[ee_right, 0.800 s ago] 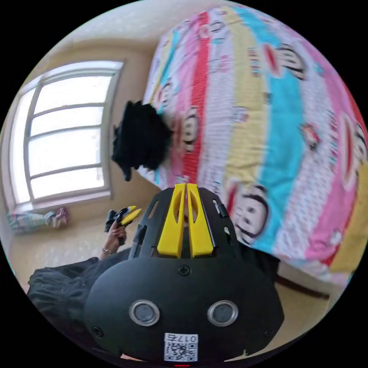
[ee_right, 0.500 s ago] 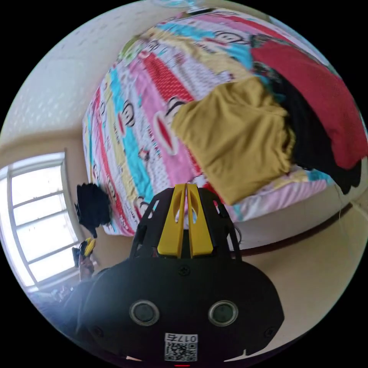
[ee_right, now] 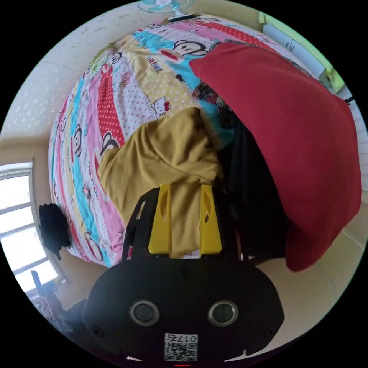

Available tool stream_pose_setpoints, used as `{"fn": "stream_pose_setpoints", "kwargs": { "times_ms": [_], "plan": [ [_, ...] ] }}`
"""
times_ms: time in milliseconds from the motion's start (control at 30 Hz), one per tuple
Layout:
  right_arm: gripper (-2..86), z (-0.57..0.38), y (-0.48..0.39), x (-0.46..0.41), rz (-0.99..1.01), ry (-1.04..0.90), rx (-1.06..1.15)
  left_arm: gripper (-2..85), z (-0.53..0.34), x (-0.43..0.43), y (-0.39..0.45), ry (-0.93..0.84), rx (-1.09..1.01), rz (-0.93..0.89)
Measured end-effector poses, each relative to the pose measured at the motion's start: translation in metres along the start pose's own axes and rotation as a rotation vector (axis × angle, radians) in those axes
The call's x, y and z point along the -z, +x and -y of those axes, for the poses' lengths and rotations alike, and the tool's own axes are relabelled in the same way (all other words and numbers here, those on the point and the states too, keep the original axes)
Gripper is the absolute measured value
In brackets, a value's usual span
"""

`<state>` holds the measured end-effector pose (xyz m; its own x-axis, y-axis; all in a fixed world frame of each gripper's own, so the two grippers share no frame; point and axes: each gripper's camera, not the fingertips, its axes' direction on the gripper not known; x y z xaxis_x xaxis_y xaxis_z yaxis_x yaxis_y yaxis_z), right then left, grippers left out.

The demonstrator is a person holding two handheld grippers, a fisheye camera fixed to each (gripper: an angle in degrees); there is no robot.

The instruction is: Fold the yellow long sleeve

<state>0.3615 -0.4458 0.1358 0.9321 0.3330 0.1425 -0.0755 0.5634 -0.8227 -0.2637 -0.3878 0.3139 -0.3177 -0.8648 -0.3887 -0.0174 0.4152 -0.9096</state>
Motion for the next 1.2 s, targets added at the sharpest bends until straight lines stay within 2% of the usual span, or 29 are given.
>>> {"fn": "stream_pose_setpoints", "kwargs": {
  "times_ms": [200,267,300,333,367,433,467,500,533,600,667,767,833,900,967,1000,1033,1067,1133,1167,1200],
  "plan": [
    [4.7,0.02,0.005,-0.011,0.138,0.007,-0.259,6.9,-0.001,0.005,-0.002,0.037,0.056,-0.009],
    [3.4,0.022,-0.033,-0.001,0.382,-0.038,-0.024,6.7,0.002,0.006,0.0,0.056,0.04,-0.019],
    [2.9,0.015,-0.069,0.003,0.586,-0.101,0.133,6.6,0.004,0.008,0.002,0.082,0.026,-0.027],
    [2.6,-0.002,-0.112,0.008,0.709,-0.168,0.293,6.5,0.005,0.009,0.003,0.097,0.02,-0.032],
    [2.4,-0.013,-0.135,0.009,0.75,-0.208,0.378,6.5,0.008,0.011,0.004,0.126,0.016,-0.047],
    [1.8,-0.072,-0.224,0.014,0.805,-0.414,0.718,6.6,0.016,0.015,0.006,0.162,0.014,-0.071],
    [1.7,-0.089,-0.243,0.015,0.805,-0.469,0.811,7.1,0.023,0.017,0.006,0.175,0.014,-0.081],
    [1.3,-0.124,-0.273,0.017,0.792,-0.569,1.002,7.9,0.03,0.019,0.006,0.179,0.017,-0.077],
    [1.1,-0.151,-0.291,0.022,0.874,-0.713,1.189,8.0,0.034,0.02,0.005,0.181,0.021,-0.069],
    [1.1,-0.166,-0.3,0.023,0.876,-0.875,1.292,8.5,0.048,0.025,-0.001,0.197,0.036,-0.049],
    [1.4,-0.148,-0.29,0.027,0.835,-0.862,1.271,8.5,0.062,0.028,-0.008,0.205,0.042,-0.057],
    [3.5,-0.069,-0.253,0.038,0.664,-0.621,1.079,8.6,0.095,0.021,-0.021,0.188,0.041,-0.098],
    [7.4,0.004,-0.21,0.045,0.404,-0.394,0.848,8.7,0.122,0.011,-0.027,0.164,0.037,-0.082],
    [9.1,0.042,-0.18,0.048,0.229,-0.244,0.722,9.2,0.161,-0.003,-0.028,0.153,0.027,-0.059],
    [9.4,0.06,-0.161,0.03,0.101,-0.27,0.694,9.3,0.19,-0.013,-0.025,0.156,0.013,-0.078],
    [8.7,0.06,-0.153,0.002,0.069,-0.432,0.71,9.2,0.206,-0.019,-0.023,0.154,0.009,-0.099],
    [7.3,0.052,-0.146,-0.009,0.11,-0.544,0.709,9.1,0.214,-0.022,-0.023,0.152,0.009,-0.109],
    [6.3,0.046,-0.144,-0.006,0.147,-0.56,0.723,9.0,0.226,-0.028,-0.023,0.138,0.02,-0.13],
    [4.3,0.002,-0.144,0.034,0.39,-0.577,0.921,8.8,0.237,-0.033,-0.022,0.114,0.014,-0.164],
    [4.1,-0.012,-0.143,0.044,0.446,-0.598,0.973,8.6,0.241,-0.033,-0.021,0.095,-0.018,-0.168],
    [3.7,-0.04,-0.139,0.058,0.527,-0.685,1.051,8.5,0.241,-0.032,-0.021,0.074,-0.054,-0.139]
  ]
}}
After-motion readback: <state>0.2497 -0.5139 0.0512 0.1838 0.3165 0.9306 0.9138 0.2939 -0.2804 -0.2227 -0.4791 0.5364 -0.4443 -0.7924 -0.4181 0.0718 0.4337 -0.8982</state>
